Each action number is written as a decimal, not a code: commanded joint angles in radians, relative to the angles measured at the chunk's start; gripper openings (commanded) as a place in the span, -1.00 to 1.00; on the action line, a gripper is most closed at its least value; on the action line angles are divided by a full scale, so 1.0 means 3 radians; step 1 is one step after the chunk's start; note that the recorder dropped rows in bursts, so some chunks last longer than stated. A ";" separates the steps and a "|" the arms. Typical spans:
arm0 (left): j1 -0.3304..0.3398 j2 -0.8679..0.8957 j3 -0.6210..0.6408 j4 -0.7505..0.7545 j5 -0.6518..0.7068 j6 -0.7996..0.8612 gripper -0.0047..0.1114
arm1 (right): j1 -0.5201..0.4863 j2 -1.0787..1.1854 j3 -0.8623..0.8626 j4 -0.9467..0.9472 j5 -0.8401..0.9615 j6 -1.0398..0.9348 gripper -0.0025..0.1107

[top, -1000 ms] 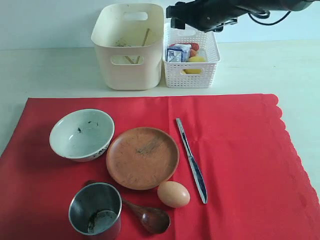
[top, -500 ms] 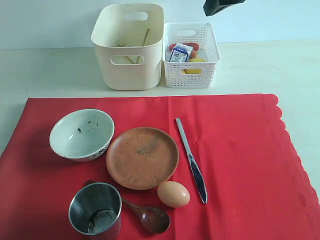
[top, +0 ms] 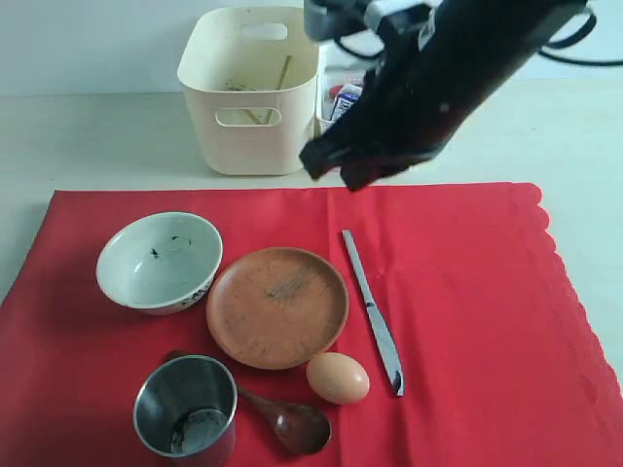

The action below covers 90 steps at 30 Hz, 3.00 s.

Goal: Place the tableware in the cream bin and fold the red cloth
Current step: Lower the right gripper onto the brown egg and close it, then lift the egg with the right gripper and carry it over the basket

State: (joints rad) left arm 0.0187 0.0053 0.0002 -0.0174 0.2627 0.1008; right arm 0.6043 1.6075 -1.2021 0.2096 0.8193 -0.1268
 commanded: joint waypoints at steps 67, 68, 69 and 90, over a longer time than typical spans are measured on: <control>0.0009 -0.0018 -0.0001 -0.0031 -0.0003 0.0001 -0.87 | 0.0700 0.0777 0.0963 -0.0023 -0.0715 0.0573 -0.96; 0.0009 -0.0018 -0.0001 -0.0031 -0.0003 0.0001 -0.87 | 0.0700 0.0746 0.0963 -0.0038 -0.0680 0.0564 -0.96; 0.0009 -0.0018 -0.0001 -0.0031 -0.0003 0.0001 -0.87 | 0.0700 0.0710 0.0963 -0.0038 -0.0639 0.0526 -0.96; 0.0009 -0.0018 -0.0001 -0.0031 -0.0003 0.0001 -0.87 | 0.0120 -0.0153 0.0717 -0.2422 -0.1089 0.1740 -0.96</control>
State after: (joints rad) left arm 0.0187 0.0053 0.0002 -0.0174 0.2627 0.1008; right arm 0.6858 1.5525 -0.9461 -0.4677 0.5420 0.3603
